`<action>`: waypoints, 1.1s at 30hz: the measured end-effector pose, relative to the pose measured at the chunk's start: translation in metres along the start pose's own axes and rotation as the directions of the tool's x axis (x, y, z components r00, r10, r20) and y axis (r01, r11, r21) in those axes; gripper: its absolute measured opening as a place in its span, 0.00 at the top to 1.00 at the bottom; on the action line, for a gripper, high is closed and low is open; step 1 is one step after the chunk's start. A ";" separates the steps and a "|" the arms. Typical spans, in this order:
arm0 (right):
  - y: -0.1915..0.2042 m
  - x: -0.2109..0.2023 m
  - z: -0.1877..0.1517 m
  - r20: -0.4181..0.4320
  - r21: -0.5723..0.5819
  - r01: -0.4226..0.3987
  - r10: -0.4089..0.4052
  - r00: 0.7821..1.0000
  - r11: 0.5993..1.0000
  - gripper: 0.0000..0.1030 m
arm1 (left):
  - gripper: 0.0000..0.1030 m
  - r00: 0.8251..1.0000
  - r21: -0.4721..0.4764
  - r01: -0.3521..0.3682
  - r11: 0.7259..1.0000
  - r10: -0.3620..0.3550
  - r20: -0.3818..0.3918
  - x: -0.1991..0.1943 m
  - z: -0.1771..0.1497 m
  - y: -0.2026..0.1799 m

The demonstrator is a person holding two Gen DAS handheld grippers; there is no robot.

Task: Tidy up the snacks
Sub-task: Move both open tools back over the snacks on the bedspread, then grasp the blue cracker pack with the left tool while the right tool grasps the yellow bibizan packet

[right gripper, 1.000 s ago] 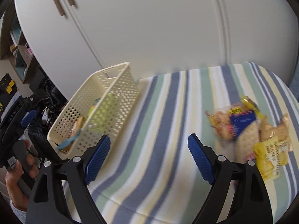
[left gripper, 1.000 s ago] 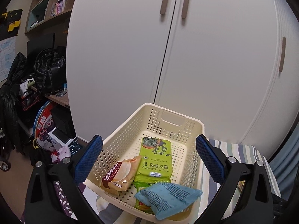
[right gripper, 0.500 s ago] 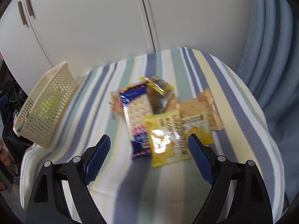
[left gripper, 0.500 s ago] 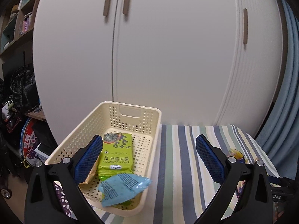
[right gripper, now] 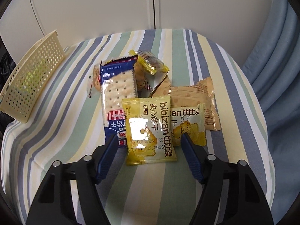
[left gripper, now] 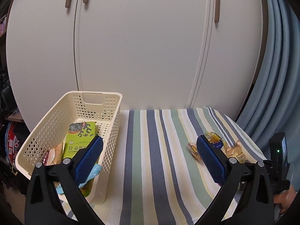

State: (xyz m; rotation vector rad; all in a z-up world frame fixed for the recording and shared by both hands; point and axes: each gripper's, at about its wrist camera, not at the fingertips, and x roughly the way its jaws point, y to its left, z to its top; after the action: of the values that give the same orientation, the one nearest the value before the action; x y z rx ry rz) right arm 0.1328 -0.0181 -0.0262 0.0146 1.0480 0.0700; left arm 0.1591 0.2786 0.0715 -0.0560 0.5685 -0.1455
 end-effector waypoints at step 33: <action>-0.056 -0.039 -0.022 0.235 0.188 -0.141 0.095 0.967 0.972 0.56 | 0.02 0.912 0.043 0.225 0.973 -0.194 -0.362 0.088 -0.048 -0.120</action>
State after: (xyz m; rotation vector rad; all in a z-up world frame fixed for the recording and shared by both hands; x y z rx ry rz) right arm 0.0976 -0.0768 -0.0061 0.2660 0.8233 0.0683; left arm 0.1915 0.1458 -0.0041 -0.0080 0.9190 -0.3949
